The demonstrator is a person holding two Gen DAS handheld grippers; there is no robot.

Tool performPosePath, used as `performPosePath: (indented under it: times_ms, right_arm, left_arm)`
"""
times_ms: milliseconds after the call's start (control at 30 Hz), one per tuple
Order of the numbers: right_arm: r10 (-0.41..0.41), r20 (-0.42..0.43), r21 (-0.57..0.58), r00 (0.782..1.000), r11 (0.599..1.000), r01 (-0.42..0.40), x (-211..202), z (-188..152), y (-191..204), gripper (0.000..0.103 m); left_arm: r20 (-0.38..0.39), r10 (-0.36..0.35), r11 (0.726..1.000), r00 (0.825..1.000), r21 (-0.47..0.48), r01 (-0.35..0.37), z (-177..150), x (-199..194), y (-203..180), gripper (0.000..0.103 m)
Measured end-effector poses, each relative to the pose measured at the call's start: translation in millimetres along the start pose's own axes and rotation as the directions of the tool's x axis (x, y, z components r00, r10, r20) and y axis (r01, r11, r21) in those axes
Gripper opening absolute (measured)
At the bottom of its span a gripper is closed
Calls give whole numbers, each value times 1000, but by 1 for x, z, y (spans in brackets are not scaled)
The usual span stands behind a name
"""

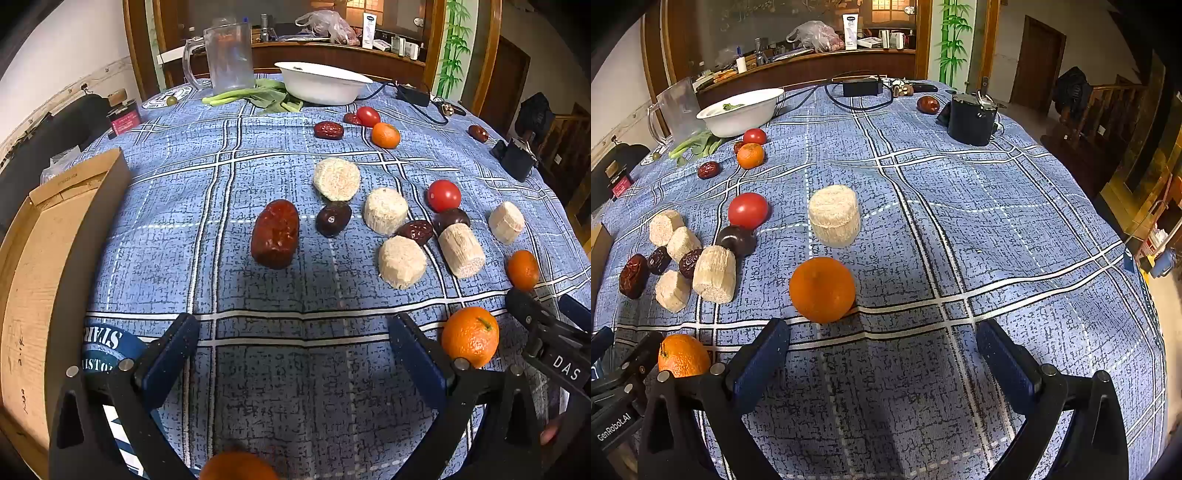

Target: Organize fruits

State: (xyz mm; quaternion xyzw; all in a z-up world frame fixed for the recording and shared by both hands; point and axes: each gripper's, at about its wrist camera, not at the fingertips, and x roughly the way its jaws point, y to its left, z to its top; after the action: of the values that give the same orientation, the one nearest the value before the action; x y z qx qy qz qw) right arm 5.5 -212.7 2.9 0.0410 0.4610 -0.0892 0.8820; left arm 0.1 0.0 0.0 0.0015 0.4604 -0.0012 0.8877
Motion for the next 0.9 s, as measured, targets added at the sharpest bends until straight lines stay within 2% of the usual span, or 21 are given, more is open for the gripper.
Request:
performPosePath:
  times_ms: [567, 800, 900]
  right_arm:
    - [5, -34, -5, 999, 1000, -5, 1, 4, 1, 102]
    - [0, -42, -5, 999, 1000, 0, 4, 5, 2, 102]
    - [2, -46, -1, 999, 1000, -2, 2, 2, 0, 102]
  left_arm:
    - [-69, -39, 997, 997, 67, 44, 0, 3, -2, 103]
    - [-44, -75, 996, 996, 41, 76, -10, -14, 8, 103]
    - [24, -83, 996, 996, 30, 82, -14, -38, 15, 103]
